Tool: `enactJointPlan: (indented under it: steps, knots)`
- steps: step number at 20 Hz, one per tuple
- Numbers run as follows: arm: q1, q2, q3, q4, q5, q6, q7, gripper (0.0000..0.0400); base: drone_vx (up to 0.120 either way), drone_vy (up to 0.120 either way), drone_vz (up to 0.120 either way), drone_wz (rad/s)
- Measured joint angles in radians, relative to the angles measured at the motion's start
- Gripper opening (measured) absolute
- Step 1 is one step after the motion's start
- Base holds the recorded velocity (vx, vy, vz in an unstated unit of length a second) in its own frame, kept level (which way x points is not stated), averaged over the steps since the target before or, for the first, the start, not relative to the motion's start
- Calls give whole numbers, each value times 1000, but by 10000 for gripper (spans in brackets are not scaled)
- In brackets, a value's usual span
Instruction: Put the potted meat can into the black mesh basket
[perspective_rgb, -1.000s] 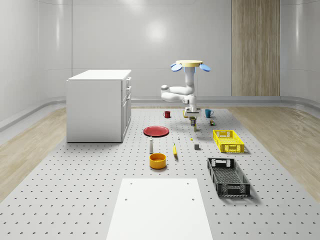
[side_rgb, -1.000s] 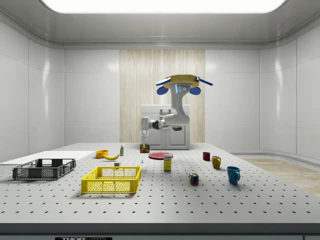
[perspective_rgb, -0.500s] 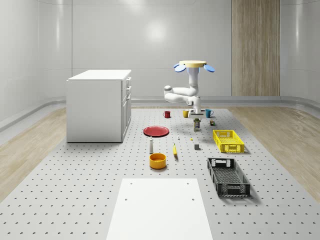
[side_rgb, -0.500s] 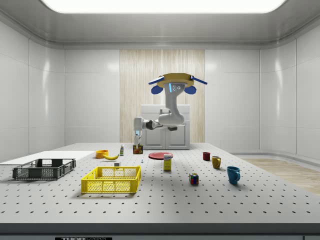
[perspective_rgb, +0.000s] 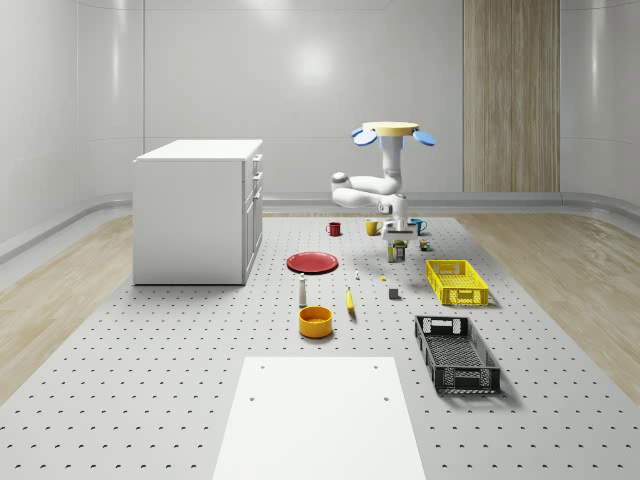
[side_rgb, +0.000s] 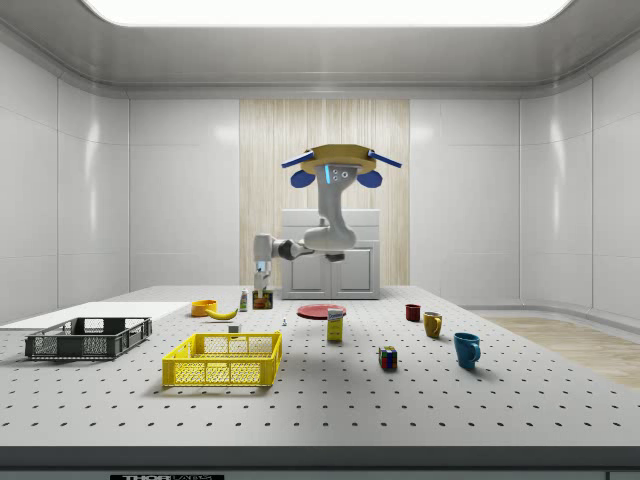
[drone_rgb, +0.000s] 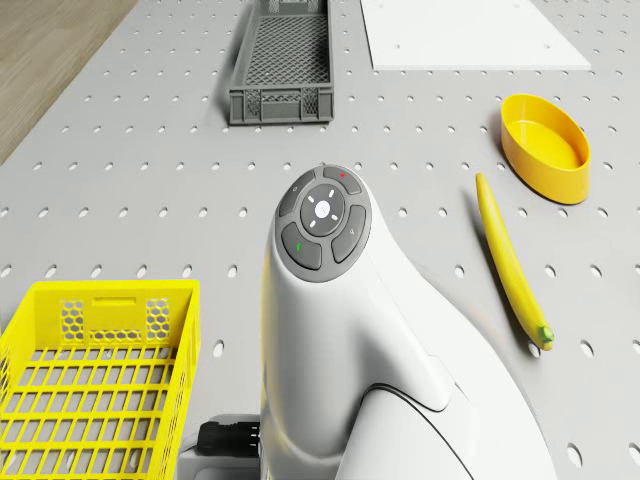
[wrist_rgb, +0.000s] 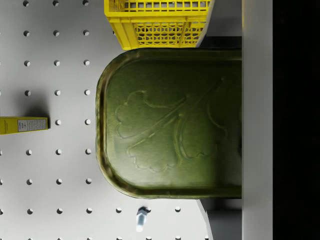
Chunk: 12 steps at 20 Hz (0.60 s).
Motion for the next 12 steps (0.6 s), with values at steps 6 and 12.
enactJointPlan:
  steps: [6,12]
  knots:
    - [-1,-6,1,0,2,5,1,289,120,120,0,0]
    - [-2,-11,1,0,4,10,2,289,120,80,0,0]
